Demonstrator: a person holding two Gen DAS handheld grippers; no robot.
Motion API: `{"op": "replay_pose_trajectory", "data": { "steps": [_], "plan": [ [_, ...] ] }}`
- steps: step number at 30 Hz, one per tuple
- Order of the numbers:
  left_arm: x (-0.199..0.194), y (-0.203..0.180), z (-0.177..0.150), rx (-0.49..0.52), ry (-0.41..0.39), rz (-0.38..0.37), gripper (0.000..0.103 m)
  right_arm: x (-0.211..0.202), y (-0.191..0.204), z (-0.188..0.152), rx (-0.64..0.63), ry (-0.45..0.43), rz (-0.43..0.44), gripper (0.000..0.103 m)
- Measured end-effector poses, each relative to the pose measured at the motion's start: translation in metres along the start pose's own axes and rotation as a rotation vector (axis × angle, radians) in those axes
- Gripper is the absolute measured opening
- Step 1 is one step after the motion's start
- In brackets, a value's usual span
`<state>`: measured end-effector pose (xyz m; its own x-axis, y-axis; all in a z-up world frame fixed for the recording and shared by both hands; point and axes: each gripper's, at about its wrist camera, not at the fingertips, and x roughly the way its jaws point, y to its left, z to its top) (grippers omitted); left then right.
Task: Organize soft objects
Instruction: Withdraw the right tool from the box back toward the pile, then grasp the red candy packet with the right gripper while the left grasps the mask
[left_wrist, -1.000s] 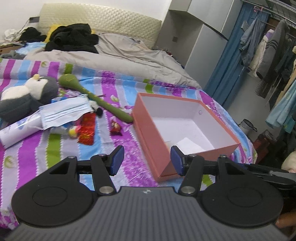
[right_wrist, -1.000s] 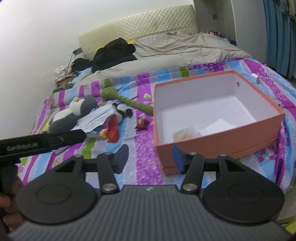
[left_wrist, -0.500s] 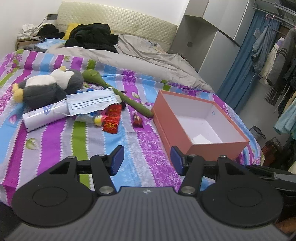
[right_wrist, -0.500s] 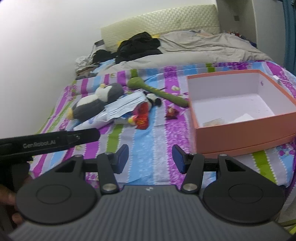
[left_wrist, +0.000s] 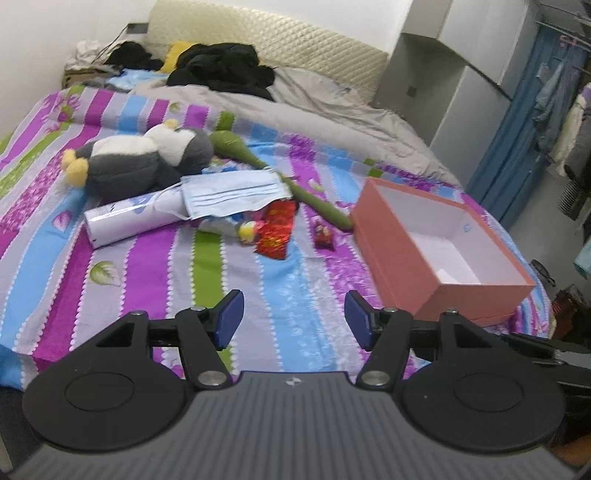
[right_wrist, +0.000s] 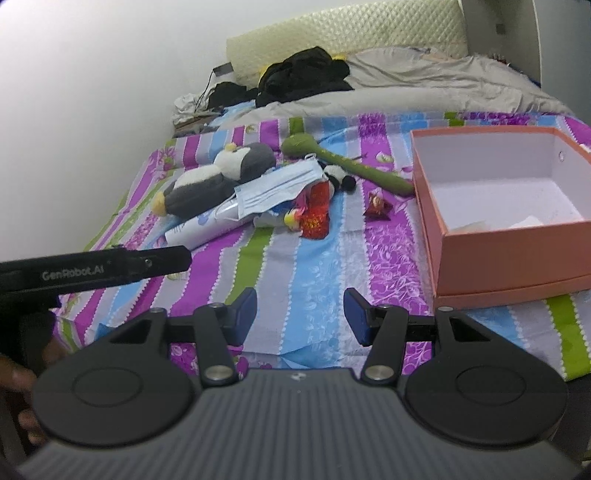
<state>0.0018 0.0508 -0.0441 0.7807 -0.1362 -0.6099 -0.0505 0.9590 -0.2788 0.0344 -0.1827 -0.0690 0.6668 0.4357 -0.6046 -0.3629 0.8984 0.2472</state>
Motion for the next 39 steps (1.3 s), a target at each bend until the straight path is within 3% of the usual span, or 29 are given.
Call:
{"op": "replay_pose_trajectory", "data": {
  "steps": [13,28,39],
  "plan": [
    [0.061,0.038,0.022,0.005,0.036,0.095,0.067,0.057,-0.004,0.011,0.002,0.056,0.028,0.055],
    [0.168,0.069,0.055,0.129,0.055,0.161,0.068,0.160,-0.026,0.031,0.028,0.128,0.032,0.055],
    [0.237,0.080,0.055,0.271,0.060,0.211,0.068,0.229,-0.038,0.043,0.029,0.138,0.041,0.055]
  ]
}}
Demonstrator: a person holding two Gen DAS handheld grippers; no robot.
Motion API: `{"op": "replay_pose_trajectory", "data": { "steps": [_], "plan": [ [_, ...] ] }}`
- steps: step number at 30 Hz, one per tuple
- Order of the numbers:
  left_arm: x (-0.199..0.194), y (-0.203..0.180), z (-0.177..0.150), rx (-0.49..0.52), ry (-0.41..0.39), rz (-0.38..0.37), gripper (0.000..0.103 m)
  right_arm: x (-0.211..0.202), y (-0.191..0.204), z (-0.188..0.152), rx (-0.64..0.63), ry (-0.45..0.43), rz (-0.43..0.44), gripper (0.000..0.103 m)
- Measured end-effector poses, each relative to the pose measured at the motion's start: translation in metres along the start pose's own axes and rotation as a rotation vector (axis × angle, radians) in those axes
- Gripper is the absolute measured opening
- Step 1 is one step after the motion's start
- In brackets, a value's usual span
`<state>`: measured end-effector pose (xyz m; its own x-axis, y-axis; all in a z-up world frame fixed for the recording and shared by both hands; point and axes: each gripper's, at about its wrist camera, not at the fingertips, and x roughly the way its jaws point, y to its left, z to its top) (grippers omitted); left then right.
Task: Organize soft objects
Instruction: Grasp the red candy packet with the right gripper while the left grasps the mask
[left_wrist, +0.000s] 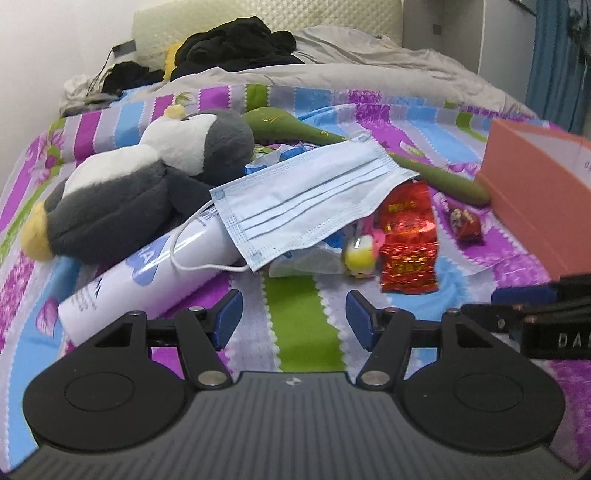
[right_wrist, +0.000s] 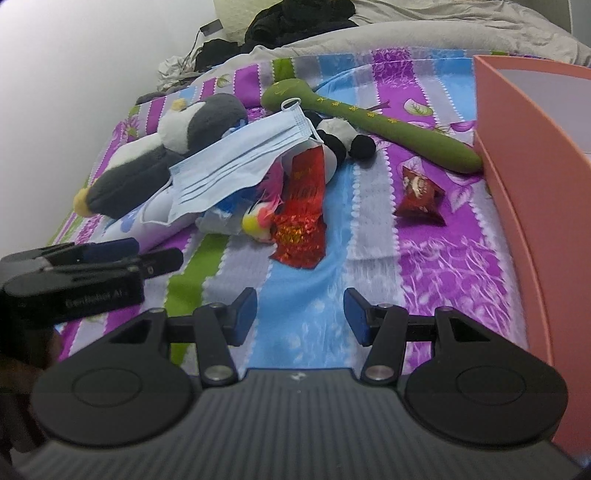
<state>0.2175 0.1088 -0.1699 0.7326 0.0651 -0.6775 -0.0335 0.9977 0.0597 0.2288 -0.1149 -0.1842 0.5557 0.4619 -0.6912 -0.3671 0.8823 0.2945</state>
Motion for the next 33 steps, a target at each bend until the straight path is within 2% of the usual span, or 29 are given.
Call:
{"op": "replay_pose_trajectory", "data": {
  "steps": [6,13,16,19,20,21,24,29,30,33],
  "plan": [
    [0.019,-0.002,0.006,0.069,-0.051,0.049,0.068,0.029,-0.002,0.015,0.001,-0.005,0.018,0.055],
    [0.043,-0.006,0.009,0.162,-0.064,0.092,0.067,0.056,-0.003,0.032,-0.018,-0.017,0.011,0.055],
    [0.050,-0.006,0.008,0.186,-0.064,0.093,0.062,0.066,-0.004,0.036,-0.019,-0.005,0.005,0.055],
    [0.057,-0.007,0.007,0.224,-0.056,0.079,0.043,0.073,-0.004,0.038,-0.022,0.010,0.020,0.055],
    [0.059,-0.007,0.006,0.247,-0.047,0.079,0.030,0.074,-0.003,0.038,-0.026,0.012,0.024,0.055],
    [0.061,-0.008,0.006,0.267,-0.041,0.084,0.022,0.076,-0.001,0.038,-0.031,0.014,0.022,0.056],
    [0.060,-0.004,0.006,0.269,-0.050,0.081,0.010,0.078,0.002,0.040,-0.037,0.018,0.025,0.056],
    [0.052,0.000,0.007,0.233,-0.070,0.063,0.006,0.078,0.002,0.040,-0.046,0.010,0.016,0.044],
    [0.048,0.000,0.007,0.224,-0.074,0.057,0.006,0.076,0.002,0.040,-0.045,0.008,0.017,0.037],
    [0.035,-0.001,0.006,0.181,-0.087,0.029,0.004,0.070,0.000,0.039,-0.042,-0.004,0.009,0.037]
  ]
}}
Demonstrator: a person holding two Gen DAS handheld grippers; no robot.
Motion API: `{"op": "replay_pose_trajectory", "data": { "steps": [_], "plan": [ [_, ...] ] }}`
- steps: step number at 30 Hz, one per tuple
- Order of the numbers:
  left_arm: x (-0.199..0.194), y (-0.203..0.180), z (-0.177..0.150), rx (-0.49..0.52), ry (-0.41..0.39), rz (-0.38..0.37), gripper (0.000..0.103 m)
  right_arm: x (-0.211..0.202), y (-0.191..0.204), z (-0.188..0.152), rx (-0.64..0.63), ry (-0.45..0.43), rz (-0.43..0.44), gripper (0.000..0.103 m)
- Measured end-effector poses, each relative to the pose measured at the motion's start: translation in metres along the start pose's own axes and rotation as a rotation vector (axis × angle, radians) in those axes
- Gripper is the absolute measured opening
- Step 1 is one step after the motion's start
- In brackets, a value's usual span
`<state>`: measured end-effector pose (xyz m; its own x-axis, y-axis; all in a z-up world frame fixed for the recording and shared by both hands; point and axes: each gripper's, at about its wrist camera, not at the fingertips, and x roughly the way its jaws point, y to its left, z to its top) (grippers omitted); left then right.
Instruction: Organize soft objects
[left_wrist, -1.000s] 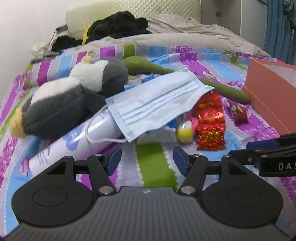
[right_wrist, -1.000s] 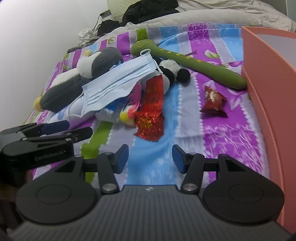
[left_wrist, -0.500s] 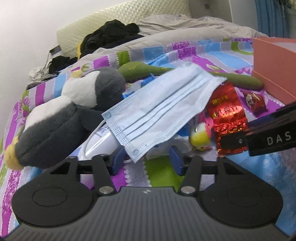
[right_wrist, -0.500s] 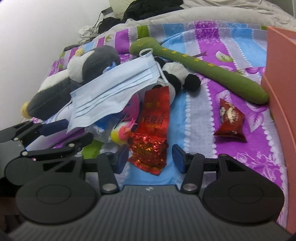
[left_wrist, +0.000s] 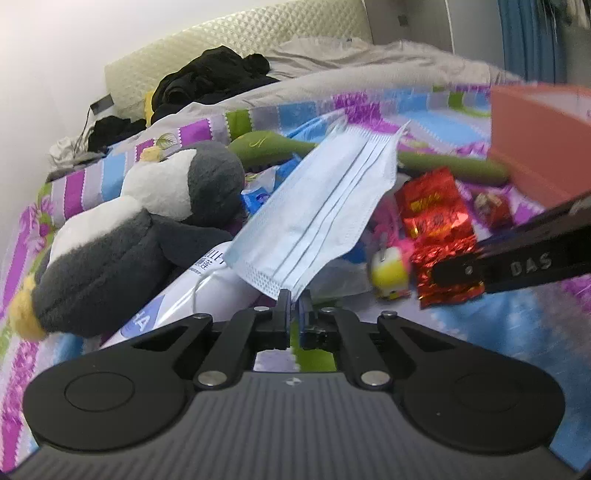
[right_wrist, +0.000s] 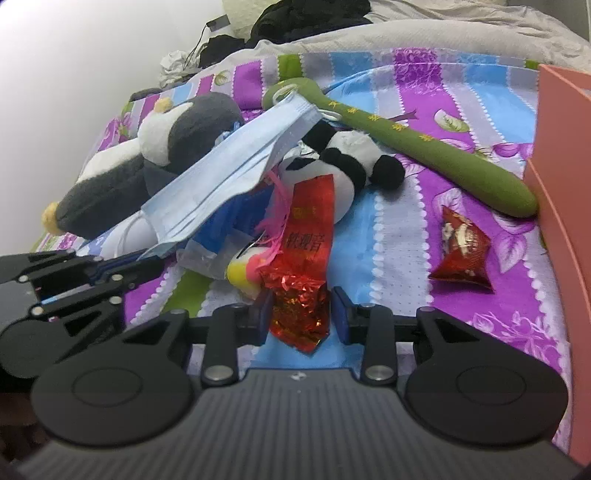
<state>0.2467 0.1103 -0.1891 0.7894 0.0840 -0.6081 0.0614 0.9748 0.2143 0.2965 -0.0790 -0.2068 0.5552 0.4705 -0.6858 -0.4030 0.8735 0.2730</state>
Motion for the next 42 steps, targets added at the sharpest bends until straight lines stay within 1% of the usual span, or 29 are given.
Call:
{"op": "replay_pose_trajectory", "data": {
  "steps": [8,11,14,16,20,26,30,33,37,38,39,40,41,42],
  "plan": [
    [-0.042,-0.004,-0.005,-0.135,-0.019,-0.053,0.002,-0.026,-0.001,-0.010,0.017,-0.016,-0.006,0.037],
    [-0.058,-0.010,-0.012,-0.160,-0.011,-0.055,0.002,-0.038,0.001,-0.014,0.017,-0.021,-0.007,0.037],
    [-0.076,-0.014,-0.019,-0.205,-0.001,-0.082,0.002,-0.051,0.002,-0.019,0.020,-0.024,-0.006,0.037],
    [-0.087,-0.019,-0.024,-0.210,0.005,-0.084,0.002,-0.059,0.003,-0.024,0.022,-0.023,-0.005,0.037],
    [-0.112,-0.024,-0.034,-0.265,-0.003,-0.100,0.002,-0.077,0.001,-0.033,0.039,-0.014,-0.005,0.037],
    [-0.140,-0.034,-0.048,-0.341,0.028,-0.149,0.002,-0.103,-0.002,-0.054,0.056,0.033,0.000,0.037],
    [-0.152,-0.041,-0.057,-0.403,0.069,-0.209,0.002,-0.114,-0.004,-0.067,0.071,0.081,0.007,0.037],
    [-0.151,-0.046,-0.065,-0.450,0.108,-0.268,0.002,-0.121,-0.007,-0.077,0.088,0.113,0.010,0.038],
    [-0.143,-0.041,-0.075,-0.556,0.135,-0.299,0.004,-0.123,-0.013,-0.090,0.110,0.152,-0.028,0.040],
    [-0.141,-0.040,-0.076,-0.565,0.135,-0.306,0.011,-0.124,-0.015,-0.091,0.122,0.160,-0.032,0.041],
    [-0.140,-0.040,-0.076,-0.567,0.137,-0.309,0.033,-0.125,-0.016,-0.092,0.131,0.160,-0.035,0.045],
    [-0.138,-0.040,-0.075,-0.567,0.144,-0.306,0.052,-0.126,-0.017,-0.093,0.136,0.159,-0.042,0.052],
    [-0.137,-0.041,-0.075,-0.568,0.149,-0.298,0.076,-0.127,-0.017,-0.093,0.136,0.159,-0.058,0.055],
    [-0.138,-0.040,-0.076,-0.572,0.129,-0.287,0.078,-0.128,-0.017,-0.093,0.134,0.158,-0.077,0.057]
  ]
}}
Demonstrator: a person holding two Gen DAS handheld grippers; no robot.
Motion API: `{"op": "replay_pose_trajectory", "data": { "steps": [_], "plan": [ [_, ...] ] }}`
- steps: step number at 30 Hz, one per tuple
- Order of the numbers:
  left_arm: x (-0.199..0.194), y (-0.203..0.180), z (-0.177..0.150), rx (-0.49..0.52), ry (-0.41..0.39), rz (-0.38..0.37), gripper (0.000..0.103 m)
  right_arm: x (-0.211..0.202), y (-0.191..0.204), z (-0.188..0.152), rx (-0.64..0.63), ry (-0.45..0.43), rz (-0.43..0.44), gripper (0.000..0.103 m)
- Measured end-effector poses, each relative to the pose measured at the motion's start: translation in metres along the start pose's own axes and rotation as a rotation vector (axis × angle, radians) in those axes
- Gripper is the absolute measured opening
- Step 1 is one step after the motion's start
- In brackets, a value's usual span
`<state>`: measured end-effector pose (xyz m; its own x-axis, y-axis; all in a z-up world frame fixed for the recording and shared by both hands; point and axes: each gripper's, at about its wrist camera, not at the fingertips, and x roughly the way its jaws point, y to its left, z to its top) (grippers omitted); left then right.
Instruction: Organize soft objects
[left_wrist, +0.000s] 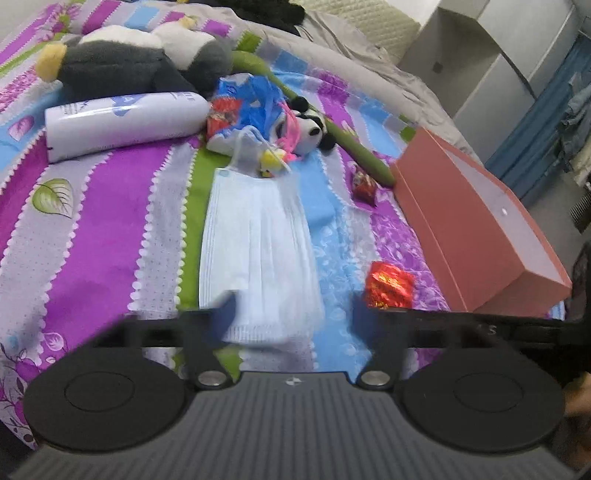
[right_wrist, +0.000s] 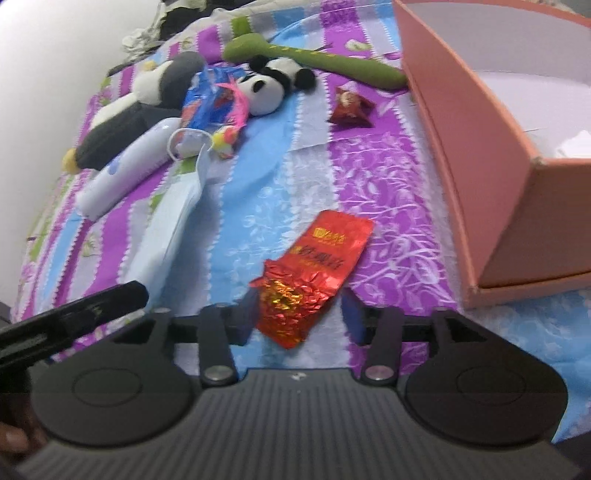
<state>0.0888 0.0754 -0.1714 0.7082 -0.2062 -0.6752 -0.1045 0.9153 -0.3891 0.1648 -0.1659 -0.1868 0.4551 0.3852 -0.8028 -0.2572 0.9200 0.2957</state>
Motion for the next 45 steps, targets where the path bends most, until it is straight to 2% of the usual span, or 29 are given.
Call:
{"op": "replay_pose_trajectory", "data": {
  "steps": [2,8,12,17,22,26,29,30,34,36,37,39,41,42,45],
  "plan": [
    [0.002,-0.001,-0.001,0.010,-0.006,-0.011,0.078,-0.002,0.000,0.000,-0.005,-0.012,-0.020,0.056],
    [0.018,0.005,0.004,0.001,0.008,0.028,0.085,0.000,0.005,0.000,0.011,-0.022,-0.025,0.059],
    [0.038,0.006,0.002,0.052,0.038,0.080,0.087,0.011,0.009,0.000,0.017,-0.010,-0.028,0.059],
    [0.049,-0.001,-0.001,0.144,0.018,0.123,0.088,0.018,0.018,0.002,-0.041,-0.029,-0.065,0.059],
    [0.058,-0.001,0.000,0.189,0.003,0.164,0.088,0.025,0.022,0.002,-0.084,-0.035,-0.101,0.059],
    [0.065,-0.004,0.000,0.245,-0.002,0.182,0.087,0.026,0.019,0.005,-0.095,-0.034,-0.080,0.046],
    [0.071,-0.009,-0.002,0.293,0.004,0.184,0.087,0.025,0.015,0.009,-0.092,-0.034,-0.071,0.030],
    [0.072,-0.012,-0.003,0.314,0.008,0.181,0.085,0.024,0.014,0.010,-0.093,-0.037,-0.074,0.025],
    [0.074,-0.021,-0.009,0.389,0.009,0.195,0.073,0.024,0.007,0.013,-0.092,-0.044,-0.084,0.025],
    [0.074,-0.023,-0.009,0.394,0.004,0.187,0.056,0.024,0.006,0.014,-0.095,-0.045,-0.081,0.025],
    [0.074,-0.023,-0.009,0.391,0.001,0.187,0.052,0.024,0.006,0.014,-0.095,-0.046,-0.080,0.025],
    [0.074,-0.023,-0.007,0.387,-0.004,0.188,0.030,0.023,0.006,0.013,-0.095,-0.050,-0.078,0.024],
    [0.072,-0.021,-0.005,0.366,-0.007,0.184,0.018,0.023,0.007,0.013,-0.098,-0.051,-0.077,0.024],
    [0.070,-0.020,-0.004,0.353,-0.008,0.181,0.013,0.023,0.007,0.013,-0.099,-0.052,-0.075,0.025],
    [0.063,-0.018,-0.001,0.329,-0.009,0.171,0.009,0.019,0.009,0.013,-0.105,-0.058,-0.076,0.024]
  ]
}}
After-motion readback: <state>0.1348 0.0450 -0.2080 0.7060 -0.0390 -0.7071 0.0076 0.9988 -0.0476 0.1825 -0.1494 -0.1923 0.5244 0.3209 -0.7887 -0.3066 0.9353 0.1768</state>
